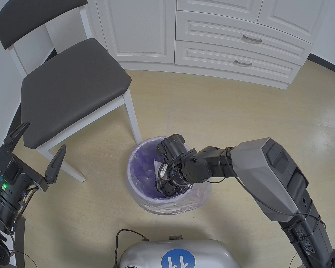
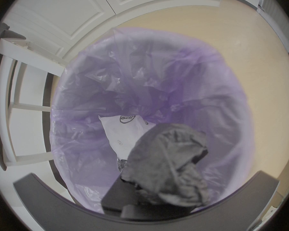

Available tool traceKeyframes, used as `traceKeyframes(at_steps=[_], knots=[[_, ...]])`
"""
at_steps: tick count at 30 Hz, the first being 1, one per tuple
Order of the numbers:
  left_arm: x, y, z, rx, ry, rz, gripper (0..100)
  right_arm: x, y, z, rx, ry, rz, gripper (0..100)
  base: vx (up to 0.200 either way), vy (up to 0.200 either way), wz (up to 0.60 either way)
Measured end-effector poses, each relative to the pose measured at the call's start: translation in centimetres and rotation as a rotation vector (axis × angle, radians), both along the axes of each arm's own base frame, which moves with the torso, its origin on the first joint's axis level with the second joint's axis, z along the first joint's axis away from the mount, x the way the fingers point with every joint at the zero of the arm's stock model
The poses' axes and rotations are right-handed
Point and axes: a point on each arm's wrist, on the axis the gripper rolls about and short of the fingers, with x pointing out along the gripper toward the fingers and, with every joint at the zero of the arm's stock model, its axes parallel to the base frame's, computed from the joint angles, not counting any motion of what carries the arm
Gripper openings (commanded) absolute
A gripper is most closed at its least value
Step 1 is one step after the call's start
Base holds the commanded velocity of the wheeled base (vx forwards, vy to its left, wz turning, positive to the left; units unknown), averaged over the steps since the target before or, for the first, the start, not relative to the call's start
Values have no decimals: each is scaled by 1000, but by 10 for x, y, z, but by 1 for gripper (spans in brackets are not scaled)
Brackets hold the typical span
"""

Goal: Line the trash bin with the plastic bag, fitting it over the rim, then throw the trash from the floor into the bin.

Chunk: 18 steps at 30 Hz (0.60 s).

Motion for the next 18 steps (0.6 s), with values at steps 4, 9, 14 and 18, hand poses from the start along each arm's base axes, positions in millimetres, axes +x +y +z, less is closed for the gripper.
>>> traceKeyframes(at_steps=[4,9,14,18], knots=[[0,0,1,-2,-4,0,100,-10,4,15,-42,-16,-5,0,0,0,0],[-1,0,1,-3,-8,1,100,-16,4,32,-55,-39,-6,0,0,0,0],[-1,0,1,-1,-6,0,100,-20,0,55,-45,-51,-8,0,0,0,0],[-1,0,1,0,-4,-1,100,-24,-3,71,-22,-68,-4,0,0,0,0]])
